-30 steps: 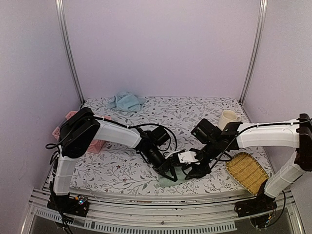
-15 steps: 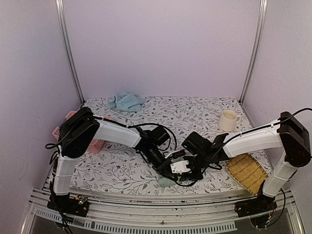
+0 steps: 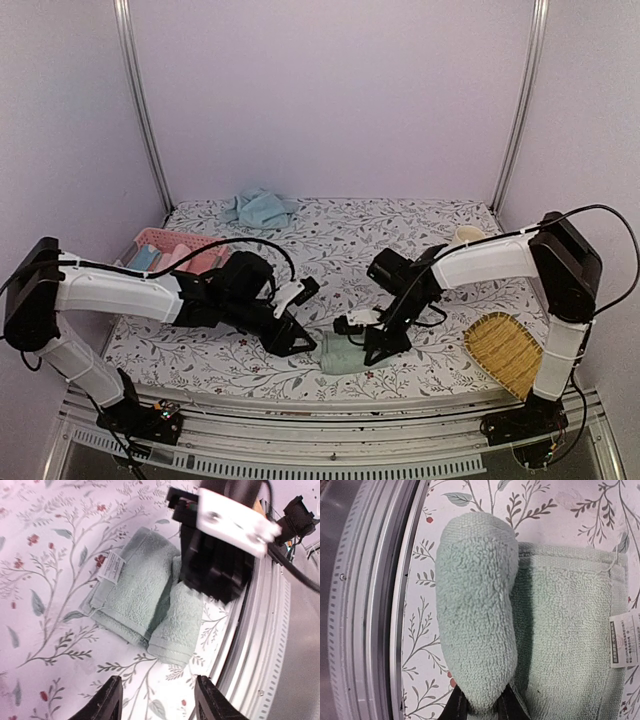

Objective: Roll the towels
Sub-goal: Roll the towel at the center of the board.

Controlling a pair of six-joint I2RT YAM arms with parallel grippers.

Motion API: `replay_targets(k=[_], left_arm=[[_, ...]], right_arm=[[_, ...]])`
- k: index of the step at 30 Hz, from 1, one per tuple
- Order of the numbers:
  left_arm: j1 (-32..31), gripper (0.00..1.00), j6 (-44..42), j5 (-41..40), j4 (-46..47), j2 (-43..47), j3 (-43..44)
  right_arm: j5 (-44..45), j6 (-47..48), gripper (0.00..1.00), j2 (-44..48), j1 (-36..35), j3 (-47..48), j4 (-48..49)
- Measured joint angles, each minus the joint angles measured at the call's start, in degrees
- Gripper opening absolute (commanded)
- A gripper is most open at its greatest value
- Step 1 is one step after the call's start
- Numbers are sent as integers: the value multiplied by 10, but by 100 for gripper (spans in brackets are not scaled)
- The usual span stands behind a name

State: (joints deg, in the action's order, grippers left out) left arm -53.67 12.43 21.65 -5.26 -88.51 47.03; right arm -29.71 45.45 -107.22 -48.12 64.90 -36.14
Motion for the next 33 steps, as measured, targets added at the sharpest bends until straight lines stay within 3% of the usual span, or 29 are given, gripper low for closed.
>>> replay_targets(k=[4, 9, 18, 30, 33], left_arm=[[-40, 54, -32, -98, 45, 66, -55], [-105, 59, -108, -185, 68, 65, -53], [-138, 65, -261, -241, 65, -76, 75], [-154, 52, -363, -254, -8, -230, 189], [-158, 43, -370, -283, -10, -256, 205]], right_arm=[[-105, 4, 9, -91, 50, 95, -109], [-216, 24, 10, -181, 98, 170, -221], [-264, 41, 11, -220, 120, 190, -294], [-266, 39, 12, -223, 122, 191, -305], [-266, 38, 20, -223, 122, 191, -306]])
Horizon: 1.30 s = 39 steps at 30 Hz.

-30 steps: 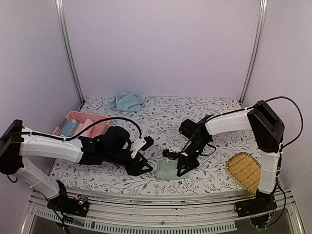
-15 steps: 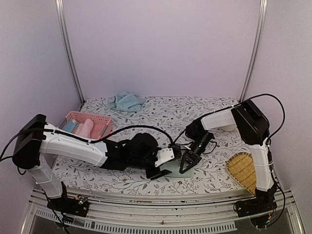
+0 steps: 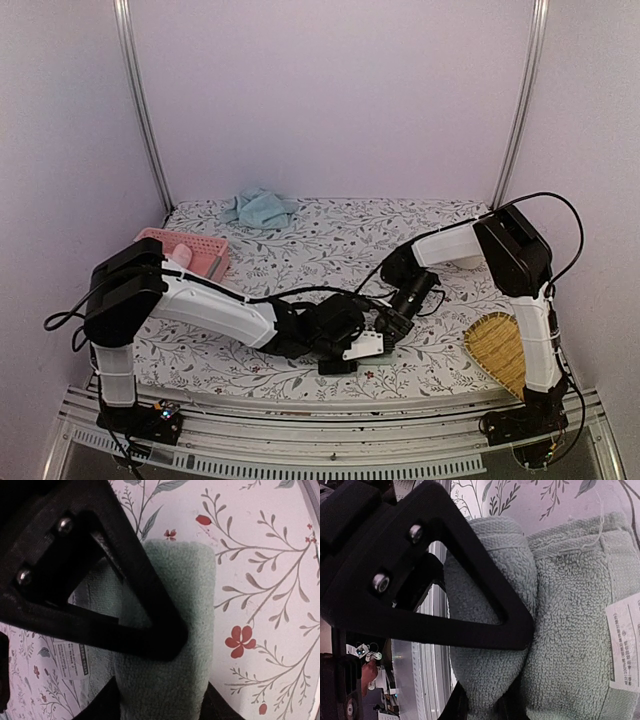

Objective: Roll the towels
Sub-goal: Roll the towel at the center of the board.

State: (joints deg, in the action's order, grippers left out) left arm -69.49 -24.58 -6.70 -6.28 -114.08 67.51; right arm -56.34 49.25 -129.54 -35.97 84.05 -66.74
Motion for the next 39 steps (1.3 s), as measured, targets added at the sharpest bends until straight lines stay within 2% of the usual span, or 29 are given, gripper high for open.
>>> replay_targets(k=[3, 9, 14, 18, 21, 22, 28, 35, 39], left_arm=[[-6, 36, -3, -19, -1, -7, 7], [-14, 33, 0, -38, -1, -7, 7], [-15, 32, 7, -44, -1, -7, 7], [-17, 32, 12, -47, -1, -7, 7], [-17, 33, 20, -48, -7, -5, 9], [-17, 33, 23, -48, -14, -4, 12], [-21, 33, 38, -45, -56, 3, 27], [-31, 32, 57, -1, -84, 24, 31], [-31, 30, 84, 16, -100, -3, 49]], right_arm=[[-1, 7, 30, 0, 0, 5, -15], [4, 49, 35, 21, 16, 32, -65], [24, 18, 28, 64, 38, 40, -50], [74, -36, 21, 68, 40, 18, 0], [113, -66, 20, 60, 35, -2, 26], [125, -73, 16, 56, 32, -6, 33], [163, -110, 9, 52, 0, -9, 64], [185, -151, 7, 43, -21, 14, 62], [182, -159, 10, 40, -22, 19, 58]])
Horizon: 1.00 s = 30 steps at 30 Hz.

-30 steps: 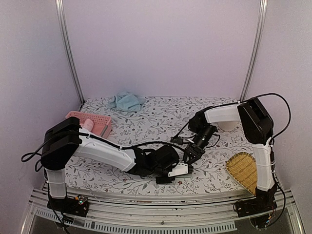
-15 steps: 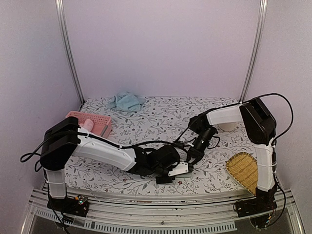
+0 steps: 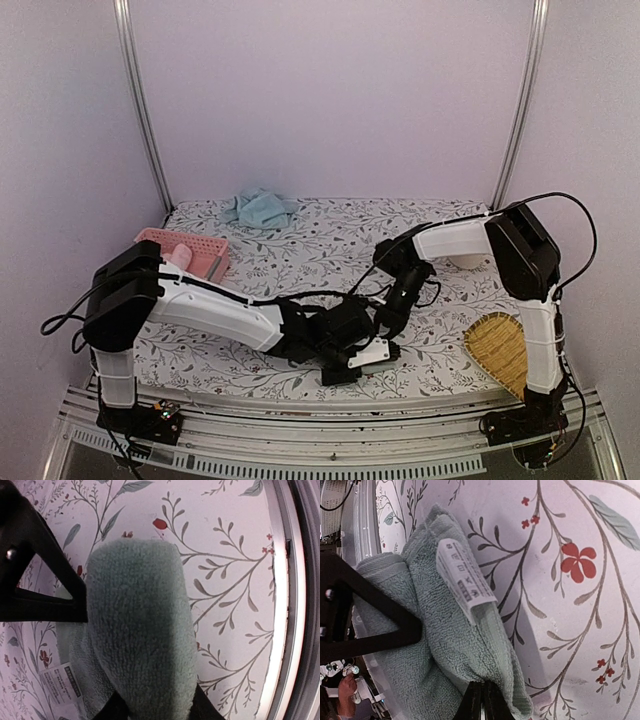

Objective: Roll the towels
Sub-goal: Roll the towel at the center of the board.

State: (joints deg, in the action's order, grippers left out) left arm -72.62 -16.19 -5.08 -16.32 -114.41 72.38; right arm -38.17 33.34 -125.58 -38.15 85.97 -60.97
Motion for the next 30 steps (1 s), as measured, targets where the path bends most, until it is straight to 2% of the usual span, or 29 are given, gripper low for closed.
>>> replay_targets(k=[5, 8, 13, 19, 24, 30], left_arm=[[8, 27, 43, 22, 2, -7, 2], [20, 27, 78, 44, 8, -7, 1], [54, 26, 135, 123, 36, -2, -17], [111, 28, 197, 258, 81, -3, -42], [149, 32, 233, 374, 99, -31, -37], [171, 35, 252, 461, 97, -68, -12]], right_arm=[[-14, 4, 18, 3, 11, 6, -7], [-24, 12, 28, 21, 33, 16, -2], [-35, 26, 30, 137, 81, 9, 25], [-65, 67, 36, 311, 87, -91, 91], [-43, 111, 51, 347, 65, -221, 153], [21, 157, 52, 393, 7, -316, 227]])
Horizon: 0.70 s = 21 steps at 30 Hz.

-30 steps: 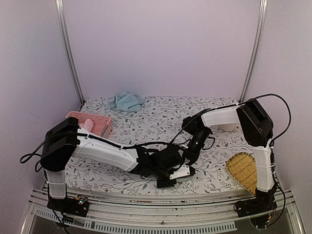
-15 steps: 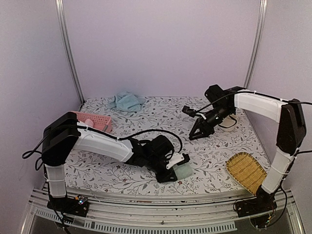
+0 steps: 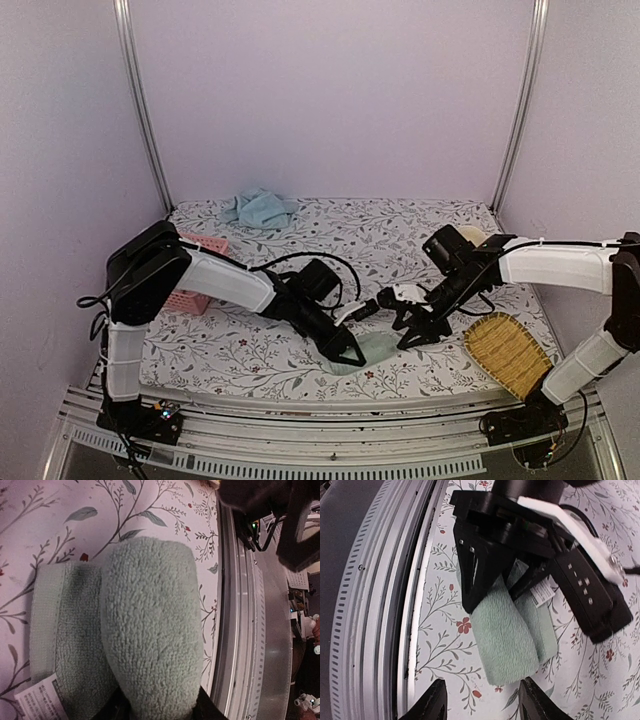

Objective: Roll the towels
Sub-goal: Roll the towel at the center of the board.

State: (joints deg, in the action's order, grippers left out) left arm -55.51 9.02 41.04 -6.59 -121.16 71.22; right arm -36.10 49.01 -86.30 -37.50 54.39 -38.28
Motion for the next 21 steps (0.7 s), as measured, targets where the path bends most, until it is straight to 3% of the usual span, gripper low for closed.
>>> replay_targets(k=[13, 21], left_arm=[[10, 40, 6, 54, -24, -31, 39], [11, 54, 0, 58, -12, -22, 25]], right_arm=[[99, 45, 50, -66, -105, -3, 118], [113, 59, 22, -101, -117, -10, 148]])
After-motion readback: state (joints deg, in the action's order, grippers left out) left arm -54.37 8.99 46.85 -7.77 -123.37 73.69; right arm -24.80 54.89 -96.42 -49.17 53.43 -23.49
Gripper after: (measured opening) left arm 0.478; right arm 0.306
